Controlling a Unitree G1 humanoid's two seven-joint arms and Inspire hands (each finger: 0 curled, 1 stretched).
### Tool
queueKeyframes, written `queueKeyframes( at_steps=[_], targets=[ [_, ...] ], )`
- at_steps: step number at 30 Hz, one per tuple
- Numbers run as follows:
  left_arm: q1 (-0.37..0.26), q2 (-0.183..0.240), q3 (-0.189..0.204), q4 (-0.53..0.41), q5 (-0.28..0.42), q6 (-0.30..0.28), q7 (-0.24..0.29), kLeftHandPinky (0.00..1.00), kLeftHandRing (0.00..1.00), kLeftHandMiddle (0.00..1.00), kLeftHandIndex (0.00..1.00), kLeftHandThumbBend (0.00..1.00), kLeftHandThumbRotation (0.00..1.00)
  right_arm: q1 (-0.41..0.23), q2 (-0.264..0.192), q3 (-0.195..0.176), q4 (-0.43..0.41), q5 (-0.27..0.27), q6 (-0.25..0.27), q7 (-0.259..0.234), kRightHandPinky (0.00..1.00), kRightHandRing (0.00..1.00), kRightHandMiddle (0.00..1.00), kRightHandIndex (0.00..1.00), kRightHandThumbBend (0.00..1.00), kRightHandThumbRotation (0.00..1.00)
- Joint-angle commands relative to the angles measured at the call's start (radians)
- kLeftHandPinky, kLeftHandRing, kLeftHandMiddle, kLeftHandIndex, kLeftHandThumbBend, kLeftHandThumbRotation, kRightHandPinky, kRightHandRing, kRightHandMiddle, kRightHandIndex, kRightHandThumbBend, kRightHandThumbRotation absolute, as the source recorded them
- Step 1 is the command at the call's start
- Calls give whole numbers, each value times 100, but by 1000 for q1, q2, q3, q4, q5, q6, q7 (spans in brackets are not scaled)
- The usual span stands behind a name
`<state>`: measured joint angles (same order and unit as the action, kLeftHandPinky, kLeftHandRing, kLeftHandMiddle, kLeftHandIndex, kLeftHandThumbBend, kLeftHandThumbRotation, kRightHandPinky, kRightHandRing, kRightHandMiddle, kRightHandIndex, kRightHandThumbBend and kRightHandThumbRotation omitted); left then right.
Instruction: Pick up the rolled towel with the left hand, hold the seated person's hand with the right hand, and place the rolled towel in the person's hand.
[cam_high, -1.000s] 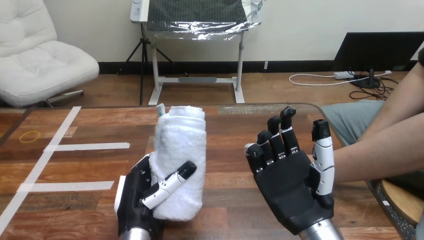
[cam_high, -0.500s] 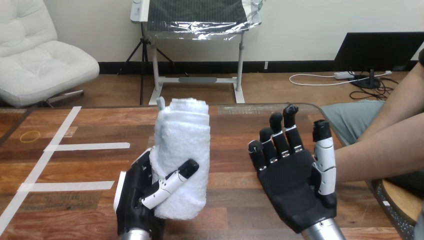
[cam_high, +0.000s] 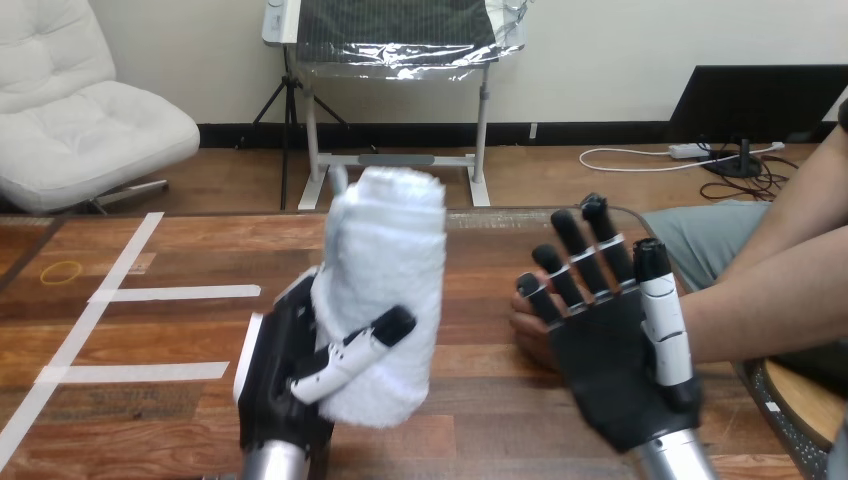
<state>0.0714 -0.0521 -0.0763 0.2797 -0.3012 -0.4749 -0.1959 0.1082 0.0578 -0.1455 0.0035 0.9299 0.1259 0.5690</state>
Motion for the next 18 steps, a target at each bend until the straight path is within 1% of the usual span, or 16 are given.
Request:
queueKeyframes(
  at_steps=[1, 3, 4, 6, 7, 8, 10, 12, 13, 14, 15, 16, 17, 18],
  targets=[
    [-69, -68, -22, -106, 9, -54, -11, 32, 38, 43, 48, 79, 9, -86, 10, -24, -42, -105, -135, 8, 44, 62, 70, 69, 65, 23],
    [-67, -70, -25, -111, 8, -50, -8, 32, 38, 43, 48, 79, 9, -85, 10, -24, -42, -150, -174, -12, 45, 62, 71, 69, 65, 24],
    [-65, -71, -27, -114, 10, -50, -6, 32, 38, 43, 48, 79, 9, -86, 6, -25, -43, -188, -205, -25, 45, 63, 71, 70, 65, 24],
    [-63, -70, -30, -118, 12, -49, -2, 32, 38, 43, 48, 79, 9, -87, 2, -26, -41, -228, -237, -35, 47, 63, 72, 71, 66, 24],
    [-63, -70, -31, -118, 17, -54, 0, 32, 38, 43, 48, 79, 9, -88, -8, -25, -38, -293, -283, -55, 47, 63, 72, 71, 66, 24],
    [-63, -70, -32, -117, 20, -58, 2, 32, 38, 43, 48, 79, 10, -89, -14, -25, -34, -337, -314, -69, 47, 63, 72, 71, 66, 25],
    [-63, -69, -34, -116, 21, -62, 3, 32, 38, 43, 48, 79, 10, -92, -28, -26, -31, -405, -356, -94, 48, 63, 72, 71, 67, 26],
    [-62, -70, -36, -116, 19, -64, 2, 32, 38, 43, 48, 79, 10, -94, -38, -28, -31, -437, -373, -109, 49, 63, 72, 72, 68, 26],
    [-61, -70, -37, -118, 19, -64, 3, 32, 38, 43, 48, 80, 10, -96, -53, -30, -28, -490, -400, -129, 49, 63, 73, 72, 68, 26],
    [-60, -71, -38, -119, 20, -63, 5, 32, 38, 43, 48, 80, 10, -96, -63, -30, -26, -526, -420, -143, 50, 64, 73, 72, 68, 26],
    [-59, -73, -39, -120, 19, -65, 4, 32, 37, 43, 48, 80, 10, -102, -86, -34, -11, -596, -470, -159, 50, 65, 73, 73, 68, 27],
    [-58, -74, -40, -121, 17, -66, 4, 32, 37, 43, 48, 80, 10, -106, -101, -37, 0, -644, -507, -170, 53, 66, 74, 74, 66, 29],
    [-57, -75, -41, -121, 16, -67, 3, 32, 37, 43, 48, 80, 10, -108, -109, -38, 8, -670, -528, -175, 53, 67, 75, 74, 65, 30],
    [-56, -75, -42, -120, 17, -70, 3, 32, 37, 43, 48, 80, 10, -112, -128, -42, 13, -718, -548, -194, 54, 67, 75, 75, 64, 30]
  ],
)
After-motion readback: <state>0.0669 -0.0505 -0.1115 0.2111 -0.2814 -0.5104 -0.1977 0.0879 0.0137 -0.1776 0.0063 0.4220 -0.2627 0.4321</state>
